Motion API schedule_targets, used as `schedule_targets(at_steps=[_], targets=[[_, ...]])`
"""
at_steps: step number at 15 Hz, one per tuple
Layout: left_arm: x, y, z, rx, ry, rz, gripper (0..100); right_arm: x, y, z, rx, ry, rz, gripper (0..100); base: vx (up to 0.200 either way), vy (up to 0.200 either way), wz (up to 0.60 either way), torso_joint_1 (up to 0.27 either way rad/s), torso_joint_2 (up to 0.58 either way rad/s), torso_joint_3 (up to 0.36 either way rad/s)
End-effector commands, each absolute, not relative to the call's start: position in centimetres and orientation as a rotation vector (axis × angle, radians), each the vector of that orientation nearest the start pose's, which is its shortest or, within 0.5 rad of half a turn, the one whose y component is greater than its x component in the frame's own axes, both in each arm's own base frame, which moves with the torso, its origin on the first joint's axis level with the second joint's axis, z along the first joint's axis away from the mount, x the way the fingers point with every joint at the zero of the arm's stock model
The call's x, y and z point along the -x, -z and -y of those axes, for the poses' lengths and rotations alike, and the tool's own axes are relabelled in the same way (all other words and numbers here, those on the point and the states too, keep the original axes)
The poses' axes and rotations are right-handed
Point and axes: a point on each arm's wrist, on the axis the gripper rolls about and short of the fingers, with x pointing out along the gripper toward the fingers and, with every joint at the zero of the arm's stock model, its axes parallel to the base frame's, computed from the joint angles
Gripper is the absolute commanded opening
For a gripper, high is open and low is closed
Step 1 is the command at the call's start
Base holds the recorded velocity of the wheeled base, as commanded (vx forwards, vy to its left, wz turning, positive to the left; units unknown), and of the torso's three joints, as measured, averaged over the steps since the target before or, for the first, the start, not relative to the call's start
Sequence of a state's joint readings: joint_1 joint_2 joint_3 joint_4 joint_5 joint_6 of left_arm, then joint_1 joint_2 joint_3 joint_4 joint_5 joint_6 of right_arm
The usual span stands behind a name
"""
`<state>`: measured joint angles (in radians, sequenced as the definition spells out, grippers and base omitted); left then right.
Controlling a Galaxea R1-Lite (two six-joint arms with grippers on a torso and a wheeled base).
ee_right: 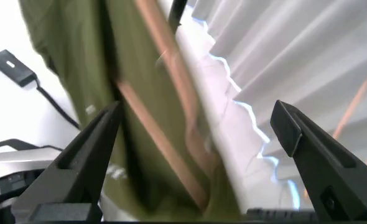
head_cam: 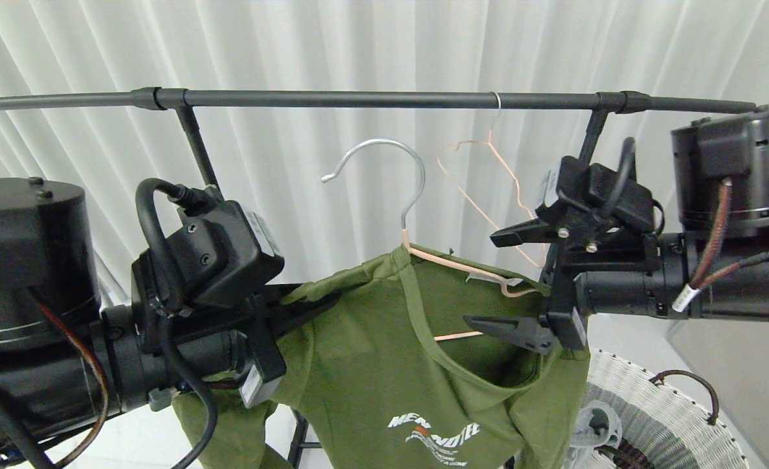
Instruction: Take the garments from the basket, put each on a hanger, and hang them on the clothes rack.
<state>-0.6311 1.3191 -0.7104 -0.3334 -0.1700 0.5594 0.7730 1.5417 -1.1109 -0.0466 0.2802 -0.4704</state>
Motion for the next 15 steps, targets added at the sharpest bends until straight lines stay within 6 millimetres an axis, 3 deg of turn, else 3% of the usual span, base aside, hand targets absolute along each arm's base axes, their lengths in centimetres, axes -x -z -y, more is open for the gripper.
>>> schedule_targets(at_steps=[1,7,8,15], targets=[[-16.7,-22.53,12.78,-0.595,0.858,-0.04,0,-20.83,-24.93,-21.31,0.538,-1.145,-0.179,100,0.0,0.0,0.0,0.0,0.0,0.0],[-16.55,-22.68,12.82,-0.591,0.871,-0.029,0,-20.82,-24.56,-22.22,0.55,-1.195,-0.2,100,0.0,0.0,0.0,0.0,0.0,0.0],[-16.55,-22.68,12.82,-0.591,0.871,-0.029,0,-20.82,-24.56,-22.22,0.55,-1.195,-0.2,0,0.0,0.0,0.0,0.0,0.0,0.0],[-16.65,-22.87,12.85,-0.585,0.863,-0.003,0,-20.82,-24.93,-22.05,0.55,-1.18,-0.181,0,0.0,0.0,0.0,0.0,0.0,0.0]])
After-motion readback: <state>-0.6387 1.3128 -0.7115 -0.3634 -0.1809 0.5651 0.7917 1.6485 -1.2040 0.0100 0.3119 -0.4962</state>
